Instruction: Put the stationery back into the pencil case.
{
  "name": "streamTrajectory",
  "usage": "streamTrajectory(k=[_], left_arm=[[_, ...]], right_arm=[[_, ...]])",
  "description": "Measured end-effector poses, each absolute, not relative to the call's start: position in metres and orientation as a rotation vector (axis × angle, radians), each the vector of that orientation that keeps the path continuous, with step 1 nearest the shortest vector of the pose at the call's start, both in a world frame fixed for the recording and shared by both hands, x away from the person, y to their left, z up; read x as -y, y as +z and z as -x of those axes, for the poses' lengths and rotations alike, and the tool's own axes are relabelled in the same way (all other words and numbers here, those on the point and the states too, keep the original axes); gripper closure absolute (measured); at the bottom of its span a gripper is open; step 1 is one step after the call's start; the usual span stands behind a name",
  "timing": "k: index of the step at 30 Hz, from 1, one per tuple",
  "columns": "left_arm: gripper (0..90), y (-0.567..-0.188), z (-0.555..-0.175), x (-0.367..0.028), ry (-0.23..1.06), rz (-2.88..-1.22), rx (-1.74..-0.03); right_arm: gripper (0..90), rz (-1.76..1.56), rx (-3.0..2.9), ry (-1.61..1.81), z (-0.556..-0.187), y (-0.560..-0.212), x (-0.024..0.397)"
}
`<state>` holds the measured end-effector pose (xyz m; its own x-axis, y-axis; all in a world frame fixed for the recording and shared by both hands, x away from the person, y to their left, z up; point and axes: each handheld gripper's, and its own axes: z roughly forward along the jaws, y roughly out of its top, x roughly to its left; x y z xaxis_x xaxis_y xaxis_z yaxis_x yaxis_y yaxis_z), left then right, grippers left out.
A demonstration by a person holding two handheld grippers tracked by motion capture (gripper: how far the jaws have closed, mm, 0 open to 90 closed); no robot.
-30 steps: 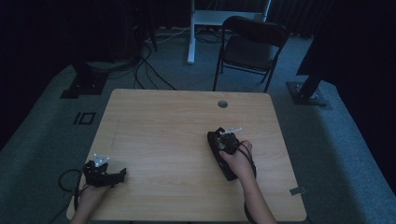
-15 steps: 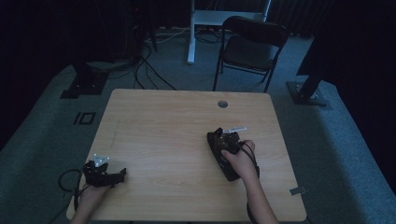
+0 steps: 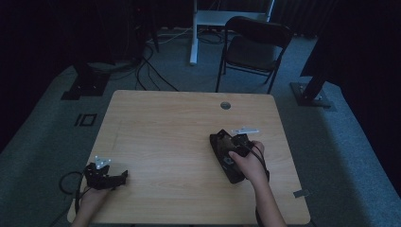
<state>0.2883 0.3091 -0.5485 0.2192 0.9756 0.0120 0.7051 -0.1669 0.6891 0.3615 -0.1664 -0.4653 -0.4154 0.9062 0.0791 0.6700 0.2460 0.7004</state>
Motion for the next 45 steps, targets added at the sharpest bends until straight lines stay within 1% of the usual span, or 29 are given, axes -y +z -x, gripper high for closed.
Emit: streamTrajectory(k=[4, 6, 17, 23, 25, 31, 33, 40, 42, 45], left_arm=[[0.6, -0.548, -0.288, -0.309, 0.631, -1.942, -1.546], [0.6, -0.548, -0.288, -0.309, 0.631, -1.942, -1.546], [0.6, -0.548, -0.288, -0.309, 0.631, -1.942, -1.546], [0.6, -0.548, -0.288, -0.309, 0.631, -1.942, -1.546], [0.6, -0.548, -0.288, -0.309, 0.631, -1.942, -1.546], [0.6, -0.548, -0.288, -0.309, 0.632, -1.942, -1.546], [0.6, -0.549, -0.288, -0.309, 0.632, -1.941, -1.546], [0.6, -0.548, -0.288, -0.309, 0.632, -1.944, -1.545], [0.6, -0.548, -0.288, -0.309, 0.632, -1.944, -1.545], [0.6, -0.548, -0.288, -0.309, 0.632, -1.944, -1.545]], right_arm=[[33.8, -1.435, -2.161, 1.007, -0.355, -0.461, 0.171], [30.6, -1.432, -2.142, 1.041, -0.352, -0.459, 0.174], [29.8, -1.388, -2.064, 1.093, -0.339, -0.453, 0.197], [27.9, -1.425, -2.002, 1.135, -0.333, -0.449, 0.211], [26.0, -1.446, -1.987, 1.144, -0.331, -0.449, 0.215], [25.9, -1.464, -1.97, 1.12, -0.325, -0.453, 0.231], [23.4, -1.501, -1.971, 1.106, -0.323, -0.456, 0.238], [23.1, -1.477, -1.945, 1.089, -0.319, -0.466, 0.255], [20.3, -1.482, -1.94, 1.074, -0.316, -0.471, 0.262], [20.2, -1.491, -1.937, 1.07, -0.313, -0.477, 0.268]])
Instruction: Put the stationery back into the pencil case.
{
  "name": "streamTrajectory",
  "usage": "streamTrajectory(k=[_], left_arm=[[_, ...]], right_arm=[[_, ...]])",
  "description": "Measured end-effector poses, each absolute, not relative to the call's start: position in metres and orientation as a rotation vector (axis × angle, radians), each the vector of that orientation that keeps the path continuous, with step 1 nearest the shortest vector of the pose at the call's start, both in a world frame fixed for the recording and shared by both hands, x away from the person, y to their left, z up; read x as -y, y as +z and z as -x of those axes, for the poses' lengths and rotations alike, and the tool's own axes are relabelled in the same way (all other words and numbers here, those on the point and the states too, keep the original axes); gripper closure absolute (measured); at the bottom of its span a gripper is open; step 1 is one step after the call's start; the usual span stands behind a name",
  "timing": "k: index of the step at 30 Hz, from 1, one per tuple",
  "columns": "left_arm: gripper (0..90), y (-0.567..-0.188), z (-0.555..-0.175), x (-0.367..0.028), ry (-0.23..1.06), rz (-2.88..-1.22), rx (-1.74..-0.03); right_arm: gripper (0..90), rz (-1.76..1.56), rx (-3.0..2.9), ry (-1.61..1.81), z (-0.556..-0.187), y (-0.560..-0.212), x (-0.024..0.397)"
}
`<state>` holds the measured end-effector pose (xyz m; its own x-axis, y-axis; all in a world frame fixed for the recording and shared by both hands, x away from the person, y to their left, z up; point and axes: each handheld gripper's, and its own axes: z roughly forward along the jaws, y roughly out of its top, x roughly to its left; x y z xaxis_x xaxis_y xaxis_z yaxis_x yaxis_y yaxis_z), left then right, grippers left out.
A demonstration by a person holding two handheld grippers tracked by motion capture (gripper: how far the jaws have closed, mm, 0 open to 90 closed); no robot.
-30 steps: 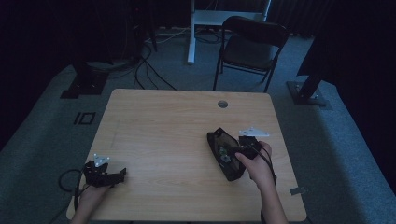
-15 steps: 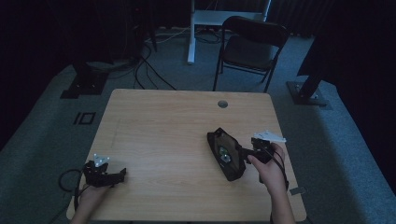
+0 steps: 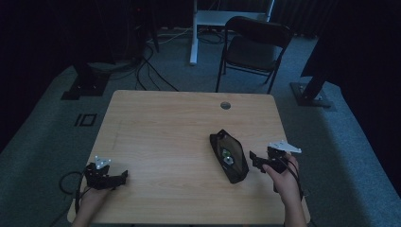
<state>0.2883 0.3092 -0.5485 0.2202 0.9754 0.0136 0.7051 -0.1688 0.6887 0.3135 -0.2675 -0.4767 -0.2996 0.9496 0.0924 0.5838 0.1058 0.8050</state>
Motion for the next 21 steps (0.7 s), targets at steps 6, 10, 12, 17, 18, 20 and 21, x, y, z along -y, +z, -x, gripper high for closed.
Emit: streamTrajectory(k=[6, 10, 12, 17, 18, 20, 21], left_arm=[[0.6, -0.548, -0.288, -0.309, 0.632, -1.944, -1.545], [0.6, -0.548, -0.288, -0.309, 0.632, -1.944, -1.545], [0.6, -0.548, -0.288, -0.309, 0.632, -1.944, -1.545], [0.6, -0.548, -0.288, -0.309, 0.632, -1.944, -1.545], [0.6, -0.548, -0.288, -0.309, 0.632, -1.944, -1.545], [0.6, -0.548, -0.288, -0.309, 0.632, -1.944, -1.545], [0.6, -0.548, -0.288, -0.309, 0.632, -1.944, -1.545]], right_arm=[[21.1, -1.489, -1.909, 1.093, -0.308, -0.488, 0.277], [21.0, -1.501, -1.929, 1.053, -0.305, -0.498, 0.282], [21.0, -1.511, -1.936, 1.036, -0.304, -0.502, 0.284], [20.0, -1.542, -1.926, 1.012, -0.301, -0.513, 0.291], [19.6, -1.544, -1.928, 1.005, -0.3, -0.515, 0.291], [18.5, -1.551, -1.926, 0.99, -0.299, -0.519, 0.293], [18.5, -1.549, -1.927, 0.98, -0.299, -0.521, 0.294]])
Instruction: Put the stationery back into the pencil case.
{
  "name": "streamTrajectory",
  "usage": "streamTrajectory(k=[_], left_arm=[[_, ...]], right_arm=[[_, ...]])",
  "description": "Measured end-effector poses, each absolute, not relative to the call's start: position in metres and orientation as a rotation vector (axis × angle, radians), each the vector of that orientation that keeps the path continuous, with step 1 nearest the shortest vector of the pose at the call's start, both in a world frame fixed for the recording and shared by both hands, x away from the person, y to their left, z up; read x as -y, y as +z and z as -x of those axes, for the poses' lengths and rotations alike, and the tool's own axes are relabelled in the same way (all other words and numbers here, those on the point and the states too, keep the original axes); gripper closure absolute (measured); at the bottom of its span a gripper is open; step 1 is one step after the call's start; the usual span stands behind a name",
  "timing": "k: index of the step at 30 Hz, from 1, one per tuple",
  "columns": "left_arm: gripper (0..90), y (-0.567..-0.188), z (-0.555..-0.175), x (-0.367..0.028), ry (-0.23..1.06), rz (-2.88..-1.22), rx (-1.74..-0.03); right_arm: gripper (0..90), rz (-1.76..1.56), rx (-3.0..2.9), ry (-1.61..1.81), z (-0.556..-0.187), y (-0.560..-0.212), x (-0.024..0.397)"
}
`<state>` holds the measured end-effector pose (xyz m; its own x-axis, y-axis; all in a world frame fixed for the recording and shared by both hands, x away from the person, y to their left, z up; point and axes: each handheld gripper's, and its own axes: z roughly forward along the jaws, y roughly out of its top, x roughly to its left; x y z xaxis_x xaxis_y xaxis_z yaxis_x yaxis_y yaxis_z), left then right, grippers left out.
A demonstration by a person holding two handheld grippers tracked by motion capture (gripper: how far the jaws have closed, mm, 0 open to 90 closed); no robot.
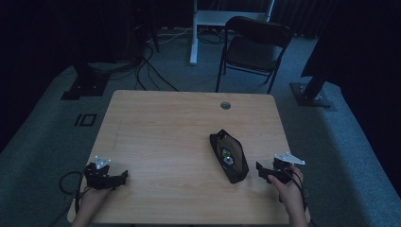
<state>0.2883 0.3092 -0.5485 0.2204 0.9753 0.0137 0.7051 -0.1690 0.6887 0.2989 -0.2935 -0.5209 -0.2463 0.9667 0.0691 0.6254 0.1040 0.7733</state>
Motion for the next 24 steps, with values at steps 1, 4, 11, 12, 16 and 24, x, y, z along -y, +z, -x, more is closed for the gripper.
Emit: streamTrajectory(k=[1, 4, 11, 12, 16, 24], left_arm=[[0.6, -0.548, -0.288, -0.309, 0.632, -1.944, -1.545], [0.6, -0.548, -0.288, -0.309, 0.632, -1.944, -1.545], [0.6, -0.549, -0.288, -0.309, 0.633, -1.941, -1.549], [0.6, -0.549, -0.288, -0.309, 0.635, -1.937, -1.553], [0.6, -0.549, -0.288, -0.309, 0.636, -1.935, -1.555], [0.6, -0.549, -0.288, -0.309, 0.636, -1.935, -1.555]], right_arm=[[18.5, -1.552, -1.93, 0.972, -0.298, -0.522, 0.294], [17.6, -1.561, -1.93, 0.968, -0.296, -0.526, 0.296], [14.7, -1.565, -1.948, 0.93, -0.293, -0.536, 0.3], [14.6, -1.569, -1.951, 0.927, -0.293, -0.538, 0.3], [13.5, -1.576, -1.969, 0.899, -0.292, -0.543, 0.301], [14.0, -1.597, -1.962, 0.872, -0.288, -0.551, 0.307]])
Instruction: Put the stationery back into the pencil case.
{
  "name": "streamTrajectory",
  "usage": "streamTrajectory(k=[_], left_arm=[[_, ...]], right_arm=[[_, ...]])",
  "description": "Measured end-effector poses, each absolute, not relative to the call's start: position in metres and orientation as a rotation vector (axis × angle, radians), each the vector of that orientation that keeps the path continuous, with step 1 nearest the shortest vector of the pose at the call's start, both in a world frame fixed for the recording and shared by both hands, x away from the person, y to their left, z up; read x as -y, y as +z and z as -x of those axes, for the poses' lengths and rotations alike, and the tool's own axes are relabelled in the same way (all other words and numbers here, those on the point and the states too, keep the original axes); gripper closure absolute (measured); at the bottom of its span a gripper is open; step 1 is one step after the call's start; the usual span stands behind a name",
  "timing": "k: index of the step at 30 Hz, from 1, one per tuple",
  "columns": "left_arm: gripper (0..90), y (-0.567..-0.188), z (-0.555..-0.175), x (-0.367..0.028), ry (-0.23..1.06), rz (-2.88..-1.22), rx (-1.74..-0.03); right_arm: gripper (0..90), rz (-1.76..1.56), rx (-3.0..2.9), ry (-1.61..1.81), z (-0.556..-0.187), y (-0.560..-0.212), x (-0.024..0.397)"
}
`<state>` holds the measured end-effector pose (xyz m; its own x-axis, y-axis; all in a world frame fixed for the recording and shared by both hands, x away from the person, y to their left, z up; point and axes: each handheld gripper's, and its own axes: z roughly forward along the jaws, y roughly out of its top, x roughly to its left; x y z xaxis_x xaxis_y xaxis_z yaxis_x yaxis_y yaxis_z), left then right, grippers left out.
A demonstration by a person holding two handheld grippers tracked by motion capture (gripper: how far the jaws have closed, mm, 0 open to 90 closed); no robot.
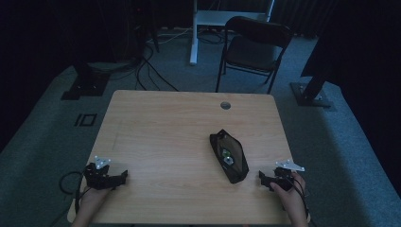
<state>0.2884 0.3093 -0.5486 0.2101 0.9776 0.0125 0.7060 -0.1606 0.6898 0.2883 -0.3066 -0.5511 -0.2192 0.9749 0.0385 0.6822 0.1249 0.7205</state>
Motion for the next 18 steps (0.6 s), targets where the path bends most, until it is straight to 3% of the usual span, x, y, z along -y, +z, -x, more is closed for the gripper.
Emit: streamTrajectory(k=[18], left_arm=[[0.6, -0.5486, -0.2883, -0.3093, 0.637, -1.935, -1.555]], right_arm=[[13.3, -1.568, -1.956, 0.862, -0.287, -0.5535, 0.3064]])
